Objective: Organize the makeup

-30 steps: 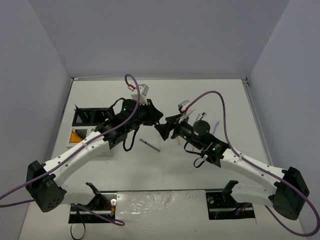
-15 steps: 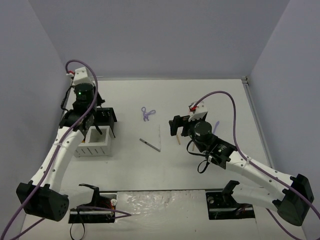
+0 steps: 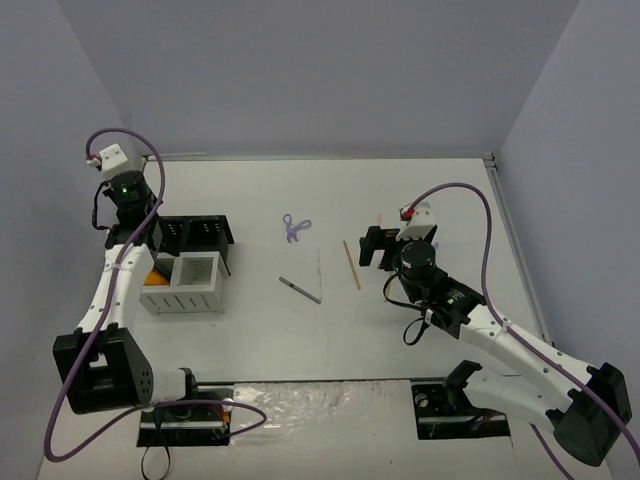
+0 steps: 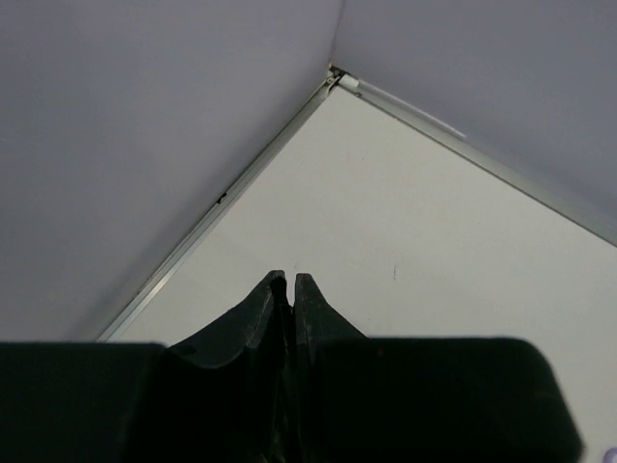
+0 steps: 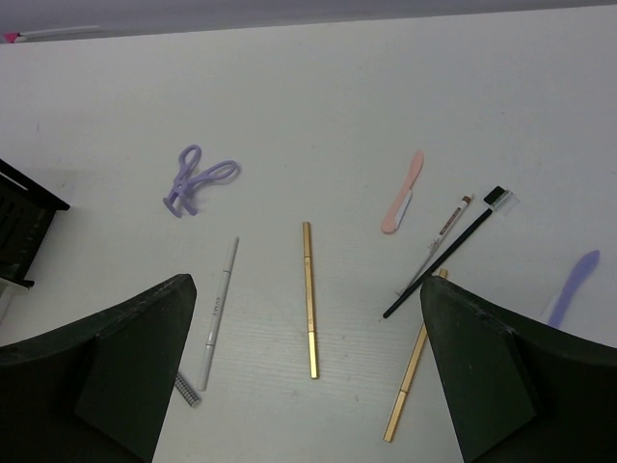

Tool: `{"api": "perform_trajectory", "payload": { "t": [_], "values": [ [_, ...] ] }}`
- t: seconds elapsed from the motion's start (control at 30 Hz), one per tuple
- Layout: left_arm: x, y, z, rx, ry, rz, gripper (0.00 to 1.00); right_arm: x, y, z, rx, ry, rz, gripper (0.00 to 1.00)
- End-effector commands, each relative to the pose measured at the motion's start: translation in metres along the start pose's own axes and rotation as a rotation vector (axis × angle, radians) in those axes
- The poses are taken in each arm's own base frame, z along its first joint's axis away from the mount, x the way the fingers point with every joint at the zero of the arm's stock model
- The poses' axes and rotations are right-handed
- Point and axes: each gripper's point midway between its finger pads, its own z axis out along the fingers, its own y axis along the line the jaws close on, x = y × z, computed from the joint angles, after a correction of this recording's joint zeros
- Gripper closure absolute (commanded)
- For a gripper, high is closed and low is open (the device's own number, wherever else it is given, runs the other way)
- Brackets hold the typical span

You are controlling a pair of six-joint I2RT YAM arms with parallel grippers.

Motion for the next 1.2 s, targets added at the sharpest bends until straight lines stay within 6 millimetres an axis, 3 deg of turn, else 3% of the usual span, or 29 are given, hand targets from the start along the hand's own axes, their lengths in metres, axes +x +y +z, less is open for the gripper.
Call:
{"api": "perform_trajectory", "payload": {
  "t": [0.0,0.03,0.13,0.3,0.37,0.5,0.67,0.83,1.0,1.17],
  "values": [
    [-0.025,-0.014,0.009,0.068,-0.099,-0.073,0.93,-0.017,-0.008,0.0,0.016,-0.057,0.061,0.0],
    [-0.022,-0.014,0.01,0.068,-0.09,-0.072,0.91,-0.017,-0.009,0.0,0.021,-0.056,0.062,0.0],
    [-0.014,-0.012,0.012,0.05,-0.064,-0.079,0.73,-0.016,-0.016,0.002,0.046,-0.05,0.073,0.0],
    [-0.015,-0.009,0.004,0.041,-0.032,-0.085,0.42,-0.007,-0.034,0.011,0.141,0.001,0.088,0.01],
    [-0.01,-0.006,-0.007,0.031,0.04,-0.067,0.31,-0.004,-0.044,0.017,0.205,0.029,0.104,0.02],
    [-0.03,-0.013,-0.036,0.092,0.082,-0.08,0.11,0.014,-0.063,0.034,0.304,0.116,0.117,0.03],
    [-0.027,-0.035,-0.075,0.285,0.152,-0.068,0.07,0.033,-0.074,0.061,0.36,0.189,0.157,0.12],
    [0.0,-0.047,-0.101,0.421,0.214,-0.07,0.07,0.053,-0.102,0.083,0.467,0.236,0.207,0.3],
    [0.021,-0.045,-0.112,0.451,0.27,-0.055,0.07,0.069,-0.127,0.098,0.563,0.263,0.239,0.51],
    [0.019,-0.048,-0.115,0.469,0.27,-0.067,0.07,0.081,-0.142,0.114,0.626,0.279,0.275,0.57]
  ]
}}
